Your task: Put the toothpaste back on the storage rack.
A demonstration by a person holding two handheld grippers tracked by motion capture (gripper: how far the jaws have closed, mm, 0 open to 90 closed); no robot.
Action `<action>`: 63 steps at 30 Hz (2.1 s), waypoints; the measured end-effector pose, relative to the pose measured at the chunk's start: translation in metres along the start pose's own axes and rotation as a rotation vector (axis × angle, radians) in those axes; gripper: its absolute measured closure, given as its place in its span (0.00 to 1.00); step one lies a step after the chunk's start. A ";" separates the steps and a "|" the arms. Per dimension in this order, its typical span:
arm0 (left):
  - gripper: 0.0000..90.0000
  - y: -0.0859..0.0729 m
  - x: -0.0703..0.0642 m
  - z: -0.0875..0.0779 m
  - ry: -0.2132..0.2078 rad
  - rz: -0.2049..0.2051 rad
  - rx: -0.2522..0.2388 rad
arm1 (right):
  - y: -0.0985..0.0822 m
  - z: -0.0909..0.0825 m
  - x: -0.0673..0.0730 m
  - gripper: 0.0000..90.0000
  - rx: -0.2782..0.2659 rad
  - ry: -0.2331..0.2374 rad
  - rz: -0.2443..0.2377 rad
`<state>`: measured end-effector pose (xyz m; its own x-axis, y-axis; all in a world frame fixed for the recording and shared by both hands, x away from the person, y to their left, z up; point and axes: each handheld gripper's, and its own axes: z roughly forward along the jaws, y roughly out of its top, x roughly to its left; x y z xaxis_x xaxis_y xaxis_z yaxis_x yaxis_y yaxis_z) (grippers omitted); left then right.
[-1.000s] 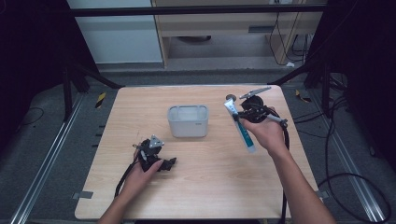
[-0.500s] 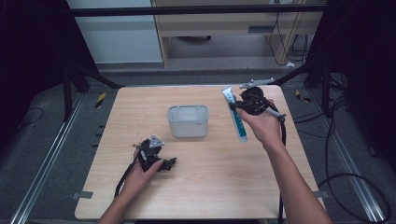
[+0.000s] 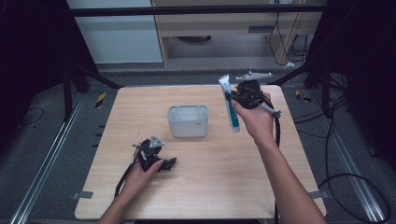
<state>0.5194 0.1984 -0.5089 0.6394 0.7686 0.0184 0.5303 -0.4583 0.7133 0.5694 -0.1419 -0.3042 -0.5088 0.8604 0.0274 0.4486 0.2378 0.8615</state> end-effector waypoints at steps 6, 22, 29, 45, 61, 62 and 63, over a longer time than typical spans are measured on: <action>0.00 0.000 0.000 0.000 0.000 0.000 0.000 | 0.012 0.001 0.010 0.88 -0.058 -0.016 0.002; 0.00 0.000 0.000 0.000 0.000 0.001 0.003 | 0.037 0.016 0.029 0.88 -0.127 -0.023 -0.009; 0.00 0.000 0.000 0.000 -0.001 0.000 0.002 | 0.047 0.019 0.034 0.88 -0.141 -0.019 -0.012; 0.00 0.000 0.000 0.000 -0.002 0.001 0.002 | 0.068 0.044 0.043 0.88 -0.181 -0.005 -0.002; 0.00 0.000 0.000 0.000 -0.002 0.003 0.004 | 0.075 0.060 0.047 0.88 -0.207 0.000 0.005; 0.00 0.000 0.000 0.000 -0.002 0.003 0.004 | 0.075 0.060 0.047 0.88 -0.208 -0.001 0.006; 0.00 0.000 0.000 0.000 -0.002 0.002 0.004 | 0.075 0.060 0.047 0.88 -0.208 -0.001 0.006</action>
<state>0.5198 0.1982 -0.5086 0.6417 0.7667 0.0187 0.5308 -0.4616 0.7107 0.6233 -0.0564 -0.2689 -0.5062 0.8618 0.0326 0.2903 0.1347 0.9474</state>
